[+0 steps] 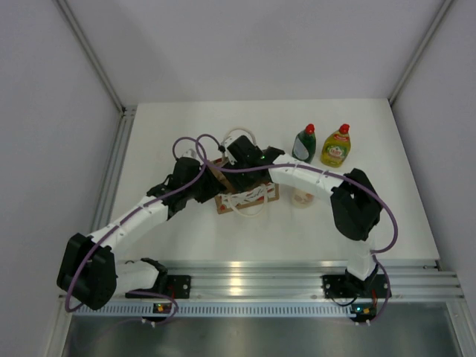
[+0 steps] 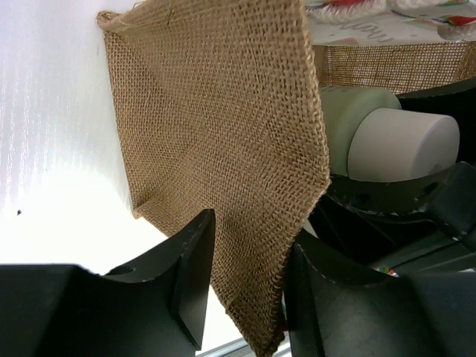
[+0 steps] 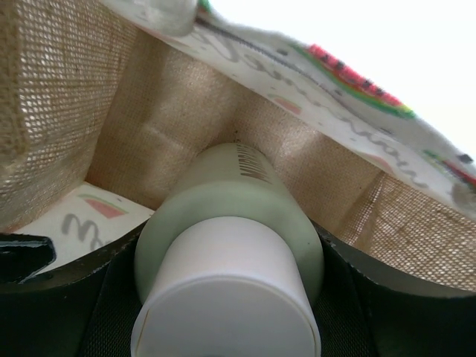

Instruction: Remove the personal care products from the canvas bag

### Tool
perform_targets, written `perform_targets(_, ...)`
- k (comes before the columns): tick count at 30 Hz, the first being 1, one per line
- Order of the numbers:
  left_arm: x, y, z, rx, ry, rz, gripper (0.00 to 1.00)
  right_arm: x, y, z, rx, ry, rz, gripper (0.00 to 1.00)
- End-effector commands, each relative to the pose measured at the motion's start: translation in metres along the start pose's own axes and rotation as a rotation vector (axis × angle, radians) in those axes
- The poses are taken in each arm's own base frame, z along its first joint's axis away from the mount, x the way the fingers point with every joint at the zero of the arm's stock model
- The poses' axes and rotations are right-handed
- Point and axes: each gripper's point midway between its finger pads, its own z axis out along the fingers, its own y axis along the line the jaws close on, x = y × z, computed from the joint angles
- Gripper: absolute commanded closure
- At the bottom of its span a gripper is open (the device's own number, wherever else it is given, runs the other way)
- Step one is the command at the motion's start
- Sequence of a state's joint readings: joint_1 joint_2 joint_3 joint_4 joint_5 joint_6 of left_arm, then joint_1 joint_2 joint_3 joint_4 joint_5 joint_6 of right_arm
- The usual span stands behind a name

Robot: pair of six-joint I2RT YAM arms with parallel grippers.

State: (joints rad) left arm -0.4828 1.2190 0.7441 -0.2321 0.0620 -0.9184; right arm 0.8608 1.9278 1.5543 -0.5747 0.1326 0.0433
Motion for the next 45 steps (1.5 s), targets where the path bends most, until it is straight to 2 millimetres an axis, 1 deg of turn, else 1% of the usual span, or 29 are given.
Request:
perform_targets(1, -0.006, -0.005, -0.006, 0.019, -0.033, 0.005, 0.56, -0.064, -0.007, -0.042, -0.007, -0.188, 0.003, 1.0)
perform_targets(5, -0.007, -0.005, -0.006, 0.018, -0.039, 0.007, 0.52, -0.081, -0.014, -0.06, -0.016, -0.241, 0.013, 1.0)
perform_targets(8, -0.009, -0.006, -0.007, 0.019, -0.048, 0.004, 0.48, -0.088, -0.019, -0.068, -0.017, -0.265, 0.023, 1.0)
perform_targets(14, -0.009, -0.006, -0.008, 0.019, -0.049, 0.005, 0.39, -0.095, -0.028, -0.091, -0.011, -0.31, 0.038, 1.0)
perform_targets(15, -0.009, -0.005, -0.008, 0.018, -0.052, 0.004, 0.38, -0.098, -0.03, -0.098, -0.008, -0.325, 0.041, 1.0)
perform_targets(17, -0.008, -0.005, -0.008, 0.017, -0.051, 0.003, 0.34, -0.099, -0.03, -0.107, -0.01, -0.337, 0.042, 1.0)
perform_targets(18, -0.009, -0.005, -0.008, 0.017, -0.053, 0.002, 0.32, -0.102, -0.032, -0.116, -0.008, -0.357, 0.042, 1.0)
perform_targets(19, -0.009, -0.005, -0.008, 0.018, -0.052, 0.003, 0.29, -0.103, -0.034, -0.12, -0.001, -0.363, 0.011, 1.0)
perform_targets(20, -0.009, -0.005, -0.008, 0.016, -0.054, 0.002, 0.28, -0.103, -0.036, -0.128, 0.002, -0.372, 0.011, 1.0)
perform_targets(22, -0.009, -0.004, -0.008, 0.014, -0.054, 0.001, 0.26, -0.105, -0.039, -0.138, 0.014, -0.384, 0.01, 1.0)
perform_targets(23, -0.01, -0.005, -0.008, 0.017, -0.056, 0.001, 0.24, -0.106, -0.04, -0.147, 0.016, -0.399, 0.011, 1.0)
perform_targets(25, -0.01, -0.005, -0.008, 0.017, -0.058, 0.001, 0.22, -0.106, -0.044, -0.158, 0.025, -0.415, 0.013, 1.0)
perform_targets(26, -0.01, -0.006, -0.009, 0.017, -0.059, 0.003, 0.21, -0.109, -0.046, -0.17, 0.029, -0.442, 0.016, 1.0)
perform_targets(28, -0.011, -0.006, -0.009, 0.016, -0.062, 0.002, 0.2, -0.11, -0.051, -0.184, 0.042, -0.467, 0.024, 1.0)
perform_targets(29, -0.012, -0.007, -0.009, 0.021, -0.063, 0.003, 0.19, -0.111, -0.054, -0.199, 0.049, -0.499, 0.032, 1.0)
perform_targets(31, -0.012, -0.009, -0.011, 0.025, -0.065, 0.005, 0.18, -0.112, -0.061, -0.214, 0.075, -0.529, 0.046, 1.0)
perform_targets(33, -0.015, -0.011, -0.013, 0.033, -0.073, 0.006, 0.15, -0.116, -0.072, -0.241, 0.105, -0.596, 0.071, 1.0)
perform_targets(34, -0.016, -0.012, -0.014, 0.038, -0.076, 0.013, 0.14, -0.114, -0.075, -0.245, 0.115, -0.606, 0.081, 1.0)
perform_targets(35, -0.017, -0.014, -0.015, 0.042, -0.08, 0.019, 0.14, -0.114, -0.082, -0.262, 0.135, -0.645, 0.098, 1.0)
perform_targets(36, -0.019, -0.016, -0.016, 0.047, -0.084, 0.025, 0.13, -0.113, -0.091, -0.27, 0.165, -0.664, 0.117, 1.0)
perform_targets(37, -0.021, -0.018, -0.018, 0.053, -0.09, 0.033, 0.12, -0.11, -0.095, -0.273, 0.181, -0.672, 0.129, 1.0)
perform_targets(38, -0.024, -0.021, -0.02, 0.059, -0.1, 0.037, 0.1, -0.107, -0.106, -0.286, 0.207, -0.695, 0.148, 1.0)
perform_targets(39, -0.026, -0.024, -0.022, 0.067, -0.107, 0.039, 0.07, -0.102, -0.114, -0.29, 0.23, -0.697, 0.162, 1.0)
perform_targets(40, -0.027, -0.026, -0.024, 0.076, -0.111, 0.041, 0.07, -0.094, -0.119, -0.285, 0.239, -0.682, 0.178, 1.0)
perform_targets(41, -0.029, -0.03, -0.026, 0.088, -0.115, 0.052, 0.07, -0.086, -0.135, -0.294, 0.277, -0.69, 0.204, 1.0)
perform_targets(42, -0.032, -0.036, -0.029, 0.106, -0.122, 0.059, 0.06, -0.079, -0.142, -0.295, 0.292, -0.687, 0.216, 1.0)
perform_targets(43, -0.033, -0.039, -0.032, 0.116, -0.124, 0.07, 0.05, -0.064, -0.157, -0.285, 0.323, -0.655, 0.272, 1.0)
perform_targets(44, -0.035, -0.043, -0.034, 0.128, -0.126, 0.076, 0.05, -0.055, -0.165, -0.292, 0.347, -0.664, 0.293, 1.0)
perform_targets(45, -0.036, -0.048, -0.037, 0.143, -0.126, 0.08, 0.05, -0.047, -0.173, -0.29, 0.37, -0.656, 0.313, 1.0)
